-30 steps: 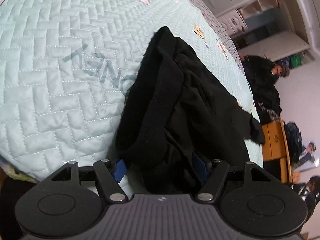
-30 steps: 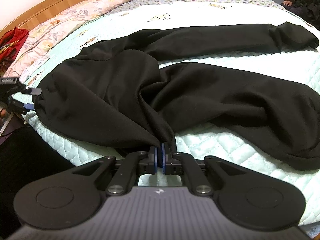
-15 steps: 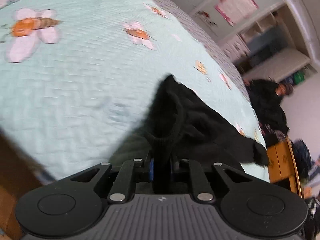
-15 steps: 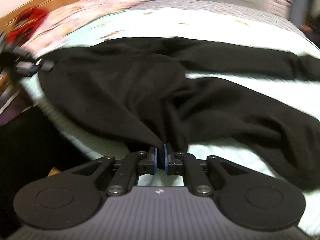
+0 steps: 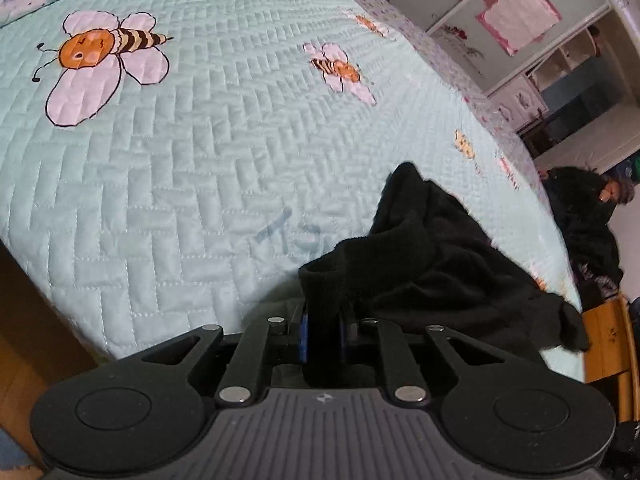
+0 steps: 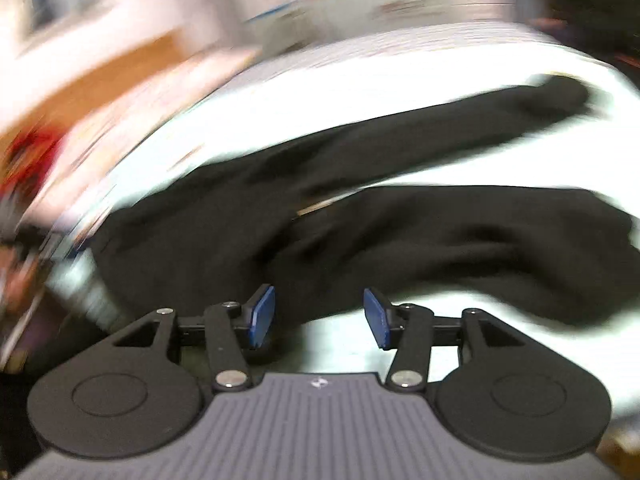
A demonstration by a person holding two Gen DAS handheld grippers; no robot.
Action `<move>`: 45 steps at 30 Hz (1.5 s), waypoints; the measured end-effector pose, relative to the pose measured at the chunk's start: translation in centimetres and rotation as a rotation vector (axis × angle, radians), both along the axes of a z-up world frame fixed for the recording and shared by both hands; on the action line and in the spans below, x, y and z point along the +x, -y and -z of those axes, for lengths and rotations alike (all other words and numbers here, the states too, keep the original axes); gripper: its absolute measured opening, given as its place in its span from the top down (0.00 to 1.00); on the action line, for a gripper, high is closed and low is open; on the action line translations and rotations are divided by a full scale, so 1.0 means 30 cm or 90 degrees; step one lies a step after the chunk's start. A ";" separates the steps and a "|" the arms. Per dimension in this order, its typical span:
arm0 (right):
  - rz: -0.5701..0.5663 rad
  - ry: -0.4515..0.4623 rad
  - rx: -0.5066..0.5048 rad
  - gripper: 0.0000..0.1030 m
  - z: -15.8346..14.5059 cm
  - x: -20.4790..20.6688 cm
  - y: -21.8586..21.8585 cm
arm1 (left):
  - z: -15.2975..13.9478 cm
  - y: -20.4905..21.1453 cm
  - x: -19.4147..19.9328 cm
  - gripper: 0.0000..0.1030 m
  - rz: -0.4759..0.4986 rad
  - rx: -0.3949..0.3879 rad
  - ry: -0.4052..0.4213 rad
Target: Fold clothes
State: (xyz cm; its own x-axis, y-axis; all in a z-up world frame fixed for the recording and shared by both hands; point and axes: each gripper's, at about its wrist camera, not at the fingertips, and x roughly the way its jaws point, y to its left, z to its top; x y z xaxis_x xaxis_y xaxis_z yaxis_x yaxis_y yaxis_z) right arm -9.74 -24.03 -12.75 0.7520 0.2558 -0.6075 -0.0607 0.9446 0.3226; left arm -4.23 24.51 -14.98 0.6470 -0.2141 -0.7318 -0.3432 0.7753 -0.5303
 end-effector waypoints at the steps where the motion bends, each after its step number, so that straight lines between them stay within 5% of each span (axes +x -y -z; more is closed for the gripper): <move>1: 0.055 -0.010 0.000 0.50 0.006 -0.013 0.056 | 0.001 0.009 -0.002 0.86 0.009 0.018 -0.001; 6: 0.257 -0.053 -0.011 0.50 0.040 -0.047 0.244 | -0.034 0.076 0.012 0.86 0.042 0.119 -0.002; 12: 0.428 -0.050 0.083 0.47 0.113 -0.034 0.365 | -0.051 0.100 0.016 0.85 0.044 0.142 -0.023; 18: 0.451 -0.010 0.161 0.47 0.176 0.004 0.434 | -0.051 0.113 0.026 0.83 0.052 0.149 -0.041; 21: 0.436 -0.003 0.186 0.62 0.181 0.033 0.464 | -0.049 0.121 0.029 0.74 0.051 0.153 -0.056; 23: 0.398 -0.003 0.113 0.82 0.158 0.059 0.441 | -0.057 0.125 0.026 0.72 0.046 0.163 -0.065; 25: 0.347 0.003 0.005 0.85 0.123 0.086 0.396 | -0.072 0.130 0.020 0.56 0.038 0.190 -0.083; 27: 0.271 0.032 -0.158 0.85 0.076 0.105 0.307 | -0.090 0.132 0.009 0.21 0.023 0.234 -0.116; 30: 0.201 0.078 -0.365 0.87 0.032 0.112 0.216 | -0.120 0.104 -0.035 0.19 0.005 0.243 -0.122; 33: 0.246 0.056 -0.441 0.87 0.014 0.124 0.260 | -0.154 0.079 -0.078 0.19 -0.018 0.246 -0.123; 36: 0.305 -0.022 -0.433 0.85 0.024 0.130 0.372 | -0.206 0.092 -0.117 0.20 -0.022 0.278 -0.107; 39: 0.330 -0.084 -0.351 0.69 0.066 0.116 0.477 | -0.278 0.174 -0.138 0.21 0.011 0.342 -0.043; 43: 0.506 -0.037 -0.231 0.47 0.009 0.009 0.565 | -0.364 0.339 -0.137 0.21 0.093 0.428 0.068; 45: 0.572 0.010 -0.183 0.45 -0.032 -0.051 0.565 | -0.386 0.423 -0.128 0.21 0.142 0.439 0.115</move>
